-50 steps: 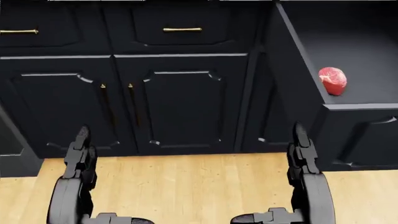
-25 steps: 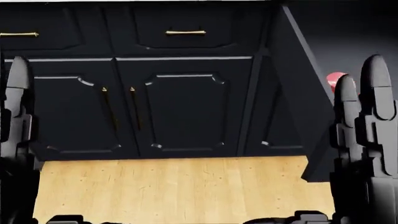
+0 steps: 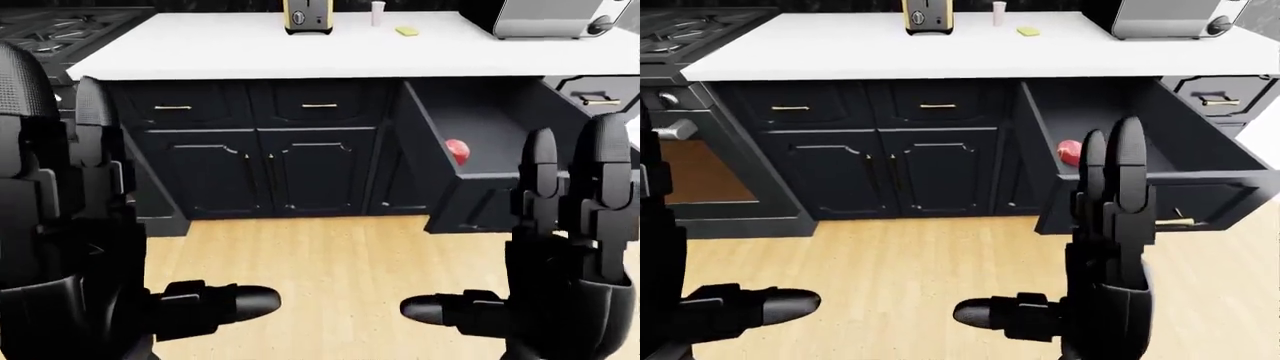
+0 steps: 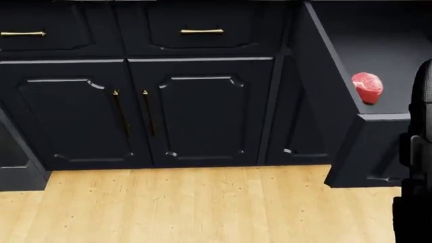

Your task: Close the right drawer.

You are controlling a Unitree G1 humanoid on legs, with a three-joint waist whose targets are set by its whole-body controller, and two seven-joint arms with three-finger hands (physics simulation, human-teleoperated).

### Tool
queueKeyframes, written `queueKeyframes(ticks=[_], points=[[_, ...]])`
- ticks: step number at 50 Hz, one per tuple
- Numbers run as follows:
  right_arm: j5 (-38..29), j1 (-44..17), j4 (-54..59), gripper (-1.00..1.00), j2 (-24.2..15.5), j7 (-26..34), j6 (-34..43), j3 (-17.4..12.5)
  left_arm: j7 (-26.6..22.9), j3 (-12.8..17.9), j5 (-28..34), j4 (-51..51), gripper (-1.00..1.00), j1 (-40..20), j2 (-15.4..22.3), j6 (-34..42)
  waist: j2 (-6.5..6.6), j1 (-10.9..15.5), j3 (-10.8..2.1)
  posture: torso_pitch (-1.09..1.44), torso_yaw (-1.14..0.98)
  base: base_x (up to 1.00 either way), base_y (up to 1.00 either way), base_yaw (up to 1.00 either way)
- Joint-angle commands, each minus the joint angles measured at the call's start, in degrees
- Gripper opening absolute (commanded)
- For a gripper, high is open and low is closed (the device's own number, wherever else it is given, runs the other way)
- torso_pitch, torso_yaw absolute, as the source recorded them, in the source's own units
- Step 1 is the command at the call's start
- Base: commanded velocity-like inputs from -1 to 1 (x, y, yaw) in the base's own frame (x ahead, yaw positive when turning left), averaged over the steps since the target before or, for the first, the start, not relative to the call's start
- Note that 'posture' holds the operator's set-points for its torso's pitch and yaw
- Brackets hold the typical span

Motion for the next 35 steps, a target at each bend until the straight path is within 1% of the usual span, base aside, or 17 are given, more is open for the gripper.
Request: queueKeyframes(ticks=[1,4,8,12,14,15,17,18,20,24,26,29,30,31,32,33,35], points=[[-0.7,0.0,-2.4,1.00,-0.1,-0.7,-2.2,0.2,1.5,0.5,-1.1,-1.5,1.00,-0.4,1.1,-2.2,0.10,0.0,-0.45,0.00,0.00,0.00,0.00,0.00],[-0.3,0.6,-4.4,1.00,-0.3,-0.6,-2.1,0.0,4.0,1.0,-3.2,-1.5,1.00,-0.1,4.1,-3.2,0.21,-0.1,-0.56,0.00,0.00,0.00,0.00,0.00],[1.4,0.2,-5.8,1.00,-0.2,0.1,-0.7,-1.5,6.6,1.4,-4.6,-1.5,1.00,0.2,7.1,-3.7,0.33,-0.1,-0.60,0.00,0.00,0.00,0.00,0.00],[1.3,0.0,-6.0,1.00,0.2,0.5,-0.3,-1.9,12.9,2.2,-8.3,-1.5,1.00,0.9,14.5,-5.5,0.55,-0.1,-0.61,0.00,0.00,0.00,0.00,0.00],[1.3,-0.2,-5.9,1.00,0.3,0.6,-0.1,-2.1,15.1,2.0,-9.3,-1.5,1.00,1.1,17.0,-5.7,0.67,-0.2,-0.62,0.00,0.00,0.00,0.00,0.00],[1.5,-0.7,-5.7,1.00,0.4,0.5,0.8,-2.7,16.1,1.3,-9.6,-1.5,1.00,1.6,18.7,-6.7,0.72,-0.2,-0.61,0.00,0.00,0.00,0.00,0.00],[1.8,-1.9,-4.8,1.00,0.3,0.7,1.3,-3.5,19.2,1.3,-11.2,-1.5,1.00,1.9,22.4,-7.8,0.85,-0.2,-0.63,0.00,0.00,0.00,0.00,0.00],[1.8,-2.3,-4.4,1.00,0.4,0.7,1.5,-3.7,20.1,0.9,-11.1,-1.5,1.00,2.0,23.5,-8.2,0.91,-0.2,-0.64,0.00,0.00,0.00,0.00,0.00],[1.7,-2.4,-4.2,1.00,0.5,0.8,1.4,-3.8,20.5,0.5,-11.3,-1.5,1.00,1.6,24.3,-8.1,0.98,-0.1,-0.64,0.00,0.00,0.00,0.00,0.00],[1.9,-3.5,-3.4,1.00,0.4,1.0,2.7,-4.0,18.4,0.7,-10.8,-1.5,1.00,0.6,21.9,-6.9,1.13,0.0,-0.70,0.00,0.00,0.00,0.00,0.00],[2.0,-5.7,-1.5,1.00,0.3,0.3,3.8,-5.6,16.8,0.7,-10.2,-1.5,1.00,0.4,20.2,-6.7,1.17,0.1,-0.73,0.00,0.00,0.00,0.00,0.00],[1.8,-4.9,-1.0,1.00,0.3,0.6,2.5,-5.2,16.2,1.6,-10.5,-1.5,1.00,1.0,19.8,-7.7,1.10,0.0,-0.83,0.00,0.00,0.00,0.00,0.00],[1.8,-4.8,-0.9,1.00,0.4,0.6,2.3,-5.0,16.8,2.8,-10.3,-1.5,1.00,1.5,20.5,-9.4,1.09,0.0,-0.84,0.00,0.00,0.00,0.00,0.00],[1.5,-4.5,-0.3,1.00,0.5,0.6,1.7,-4.3,19.4,5.1,-14.8,-1.5,1.00,5.1,24.1,-13.2,1.09,0.0,-0.82,0.00,0.00,0.00,0.00,0.00],[1.1,-4.4,0.0,1.00,0.5,0.4,1.3,-3.9,22.3,5.6,-16.3,-1.5,1.00,6.5,27.7,-14.0,1.15,0.0,-0.83,0.00,0.00,0.00,0.00,0.00],[1.0,-4.5,-0.1,1.00,0.5,0.1,1.4,-3.9,24.1,4.9,-16.4,-1.5,1.00,6.2,29.6,-13.8,1.26,-0.2,-0.75,0.00,0.00,0.00,0.00,0.00],[1.6,-5.2,0.0,1.00,0.1,0.2,2.1,-4.5,25.8,4.3,-16.1,-1.5,1.00,7.0,31.0,-14.7,1.24,-0.2,-0.75,0.00,0.00,0.00,0.00,0.00]])
